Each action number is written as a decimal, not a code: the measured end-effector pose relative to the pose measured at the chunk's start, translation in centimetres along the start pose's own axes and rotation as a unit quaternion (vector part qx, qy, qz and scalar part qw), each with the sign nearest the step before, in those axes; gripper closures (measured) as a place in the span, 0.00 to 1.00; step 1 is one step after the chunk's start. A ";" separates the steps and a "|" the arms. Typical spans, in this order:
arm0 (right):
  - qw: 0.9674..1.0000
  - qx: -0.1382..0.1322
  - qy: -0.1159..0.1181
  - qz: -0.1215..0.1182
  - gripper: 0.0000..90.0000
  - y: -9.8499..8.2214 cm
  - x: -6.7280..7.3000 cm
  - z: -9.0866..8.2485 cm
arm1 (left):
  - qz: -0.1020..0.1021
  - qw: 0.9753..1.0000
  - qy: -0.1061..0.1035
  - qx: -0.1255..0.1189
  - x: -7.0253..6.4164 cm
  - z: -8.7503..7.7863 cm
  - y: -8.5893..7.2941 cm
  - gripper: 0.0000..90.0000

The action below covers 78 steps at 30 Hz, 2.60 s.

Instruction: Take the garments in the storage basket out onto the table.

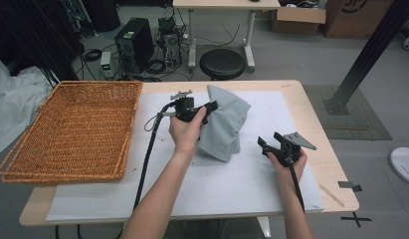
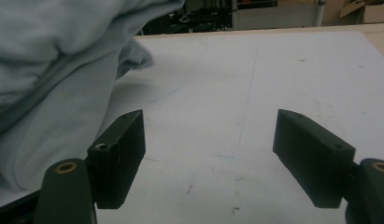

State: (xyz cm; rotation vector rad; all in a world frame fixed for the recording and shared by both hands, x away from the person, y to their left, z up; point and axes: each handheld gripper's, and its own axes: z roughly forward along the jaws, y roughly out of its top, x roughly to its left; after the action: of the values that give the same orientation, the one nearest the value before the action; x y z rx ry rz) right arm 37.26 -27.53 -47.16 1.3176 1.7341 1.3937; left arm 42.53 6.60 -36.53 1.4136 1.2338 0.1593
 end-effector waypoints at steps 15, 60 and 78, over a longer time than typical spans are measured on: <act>1.000 0.003 0.000 0.000 0.29 0.0 0.0 0.0 | 0.082 0.984 0.155 0.031 9.2 -3.2 -1.7 0.76; 1.000 0.007 -0.008 0.000 0.28 0.0 0.0 0.1 | 0.283 0.933 0.170 -0.145 7.1 -8.6 -11.2 0.11; 1.000 0.006 -0.008 0.001 0.27 0.0 0.0 0.1 | 0.283 0.932 0.173 -0.149 7.2 -8.7 -11.3 0.10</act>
State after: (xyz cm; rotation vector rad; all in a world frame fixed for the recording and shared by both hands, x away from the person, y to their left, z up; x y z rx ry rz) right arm 37.36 -27.47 -47.15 1.3349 1.7333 1.3724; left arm 33.07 14.48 -46.73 1.4705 0.9881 0.9898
